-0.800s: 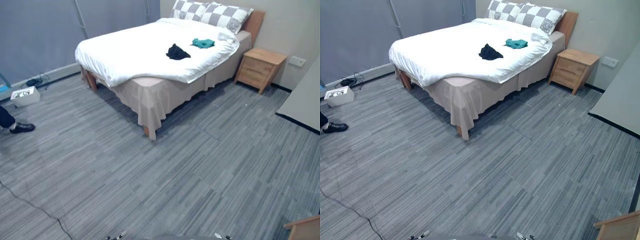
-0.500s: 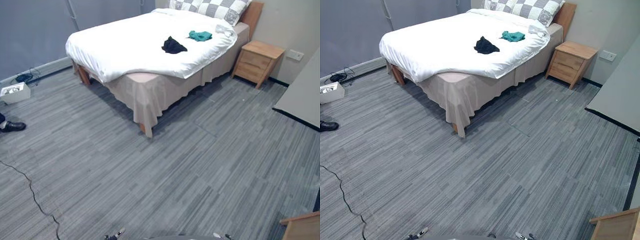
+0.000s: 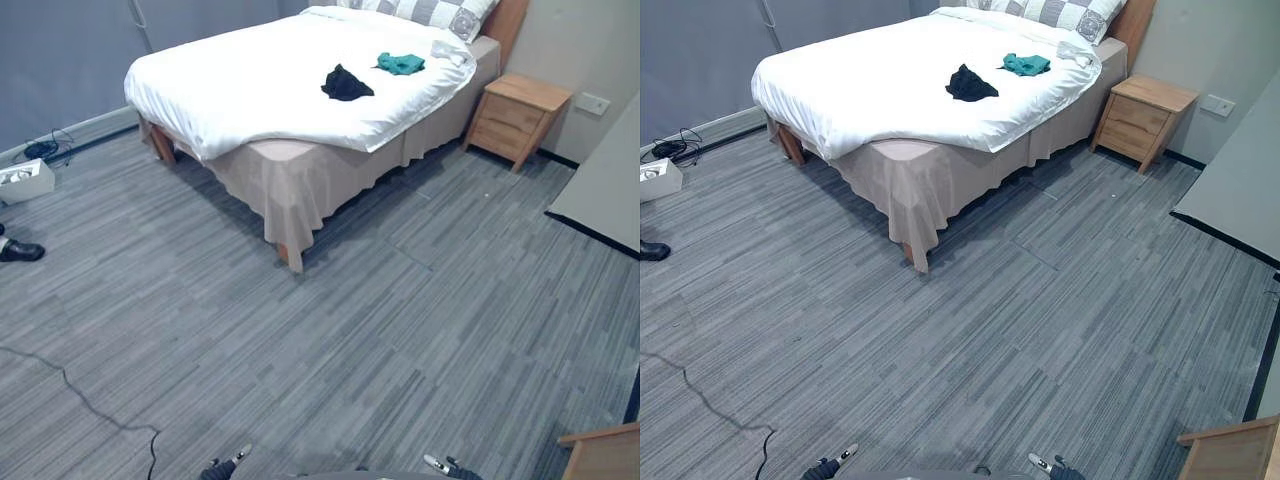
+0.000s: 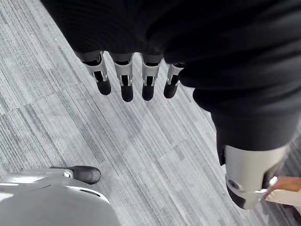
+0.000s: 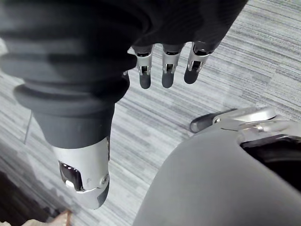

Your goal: Tidy the bed and pick cloth on bed and put in laundry

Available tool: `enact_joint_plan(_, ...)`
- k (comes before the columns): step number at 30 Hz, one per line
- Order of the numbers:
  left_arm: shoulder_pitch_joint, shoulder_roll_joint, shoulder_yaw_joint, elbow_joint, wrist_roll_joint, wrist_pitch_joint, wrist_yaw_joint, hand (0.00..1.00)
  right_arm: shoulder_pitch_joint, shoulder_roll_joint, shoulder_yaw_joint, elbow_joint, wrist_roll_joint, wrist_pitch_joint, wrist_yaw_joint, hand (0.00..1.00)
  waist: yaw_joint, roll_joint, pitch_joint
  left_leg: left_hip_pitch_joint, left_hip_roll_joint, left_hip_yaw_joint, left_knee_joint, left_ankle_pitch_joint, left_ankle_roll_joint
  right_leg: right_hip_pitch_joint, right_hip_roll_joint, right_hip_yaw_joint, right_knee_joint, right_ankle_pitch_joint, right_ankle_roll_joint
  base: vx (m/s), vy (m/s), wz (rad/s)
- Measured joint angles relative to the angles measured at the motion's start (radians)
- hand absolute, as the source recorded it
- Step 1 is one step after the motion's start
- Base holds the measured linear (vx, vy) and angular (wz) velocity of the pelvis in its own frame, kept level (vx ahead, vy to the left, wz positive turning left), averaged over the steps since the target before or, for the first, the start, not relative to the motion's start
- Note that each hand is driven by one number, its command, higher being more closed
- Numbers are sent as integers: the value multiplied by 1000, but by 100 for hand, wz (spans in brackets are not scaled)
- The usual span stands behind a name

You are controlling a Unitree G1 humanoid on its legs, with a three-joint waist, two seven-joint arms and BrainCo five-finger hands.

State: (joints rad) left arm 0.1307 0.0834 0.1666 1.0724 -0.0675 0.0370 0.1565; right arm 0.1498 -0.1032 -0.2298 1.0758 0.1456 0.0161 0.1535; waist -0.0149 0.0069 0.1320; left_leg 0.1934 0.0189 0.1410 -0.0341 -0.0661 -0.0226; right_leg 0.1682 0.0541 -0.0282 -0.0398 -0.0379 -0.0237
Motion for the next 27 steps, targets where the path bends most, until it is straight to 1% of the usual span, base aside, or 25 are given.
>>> enact_joint_plan(5,0,0,-1,2,0,0,0,0,0,0,1,0,-9,-1,0,0,0,-5,5,4,0,2,-2,0,0,0,2,6,-1,2,-4,-35,-19,-4)
enact_joint_plan(10,0,0,-1,13,-1,-3,0,0,-5,-1,1,0,-42,2,2,0,0,-7,6,7,1,8,-2,-2,3,0,3,11,1,2,-5,-32,-21,-5)
enact_joint_plan(11,-1,0,-1,15,-1,-3,0,0,-8,-2,1,0,-48,5,3,0,1,-9,9,1,1,12,4,-11,8,-19,3,10,31,-19,-6,-37,-14,-3)
enact_joint_plan(12,-2,1,-1,15,-2,-2,-1,0,-13,-3,1,0,-52,9,3,0,1,-9,12,-10,1,16,19,-27,10,-53,0,8,93,-58,7,-50,-4,-3)
enact_joint_plan(13,-7,4,-2,14,-6,-1,-1,0,-20,-4,1,-2,-51,12,3,0,1,-10,25,-16,-1,22,39,-44,23,-95,-8,3,183,-111,43,-47,8,-5)
enact_joint_plan(14,-18,14,-10,16,-13,2,-1,0,-31,-5,1,-4,-52,14,4,0,0,-18,47,-27,-5,24,70,-72,27,-183,-28,-14,381,-174,130,-70,4,-13)
enact_joint_plan(15,-24,15,-7,18,-14,3,-1,0,-36,-5,2,-4,-51,15,4,0,7,-21,60,-37,-5,28,84,-83,30,-243,-44,-35,506,-174,129,-75,-8,-11)
enact_joint_plan(16,-27,23,-6,20,-17,7,-1,0,-44,-5,-6,-6,-36,14,4,0,9,-20,78,-34,-5,26,113,-97,38,-326,-70,-69,679,-165,121,-24,-31,1)
enact_joint_plan(17,-26,31,-8,20,-18,9,-1,0,-51,2,-7,-11,-24,9,5,0,1,-34,105,-18,-4,24,133,-108,50,-378,-99,-97,800,-172,99,48,-19,15)
enact_joint_plan(18,-23,37,-6,20,-20,11,-2,0,-47,7,-7,-7,-15,9,5,0,-2,-37,127,11,6,19,145,-123,46,-404,-121,-112,829,-193,98,121,-29,22)
enact_joint_plan(19,-20,37,-2,19,-17,13,-4,0,-42,9,-8,-1,1,8,1,0,2,-40,128,20,27,11,155,-141,39,-411,-127,-119,741,-191,99,124,-34,22)
enact_joint_plan(20,-20,36,0,19,-15,14,-5,0,-42,11,-8,-1,2,8,1,0,1,-39,128,22,40,3,161,-150,31,-408,-126,-128,657,-185,98,197,-93,25)
enact_joint_plan(21,-22,37,1,18,-2,18,-13,0,-42,16,-8,0,3,8,0,0,1,-38,128,21,64,-5,164,-165,12,-408,-125,-141,459,-134,95,315,-145,14)
enact_joint_plan(22,-23,39,1,17,3,21,-25,0,-42,14,-8,0,6,9,-1,0,2,-41,130,27,82,-6,168,-183,-8,-411,-127,-156,257,-48,97,362,-165,4)
enact_joint_plan(23,-24,41,1,16,4,22,-26,0,-42,14,-8,0,12,9,-2,0,1,-45,132,28,87,-6,175,-197,-17,-417,-133,-161,178,-8,110,408,-208,-12)
enact_joint_plan(24,-27,47,1,17,4,25,-26,0,-42,19,-12,-2,26,9,-2,0,1,-56,138,35,88,-5,189,-228,-37,-450,-159,-162,114,28,125,505,-316,-8)
enact_joint_plan(25,-31,49,2,19,6,26,-25,0,-41,30,-39,-2,33,11,0,0,-2,-60,149,65,90,-5,193,-267,-58,-466,-191,-158,112,32,133,534,-346,-2)
enact_joint_plan(26,-31,48,3,19,10,26,-25,0,-34,34,-52,-1,33,13,-1,0,-2,-58,150,85,93,-5,193,-289,-62,-463,-201,-159,127,42,133,613,-373,4)
enact_joint_plan(27,-41,25,3,20,11,25,-25,0,-28,17,-87,1,33,17,-1,0,-9,-19,163,143,144,-7,187,-335,-37,-473,-175,-185,233,124,113,587,-324,27)
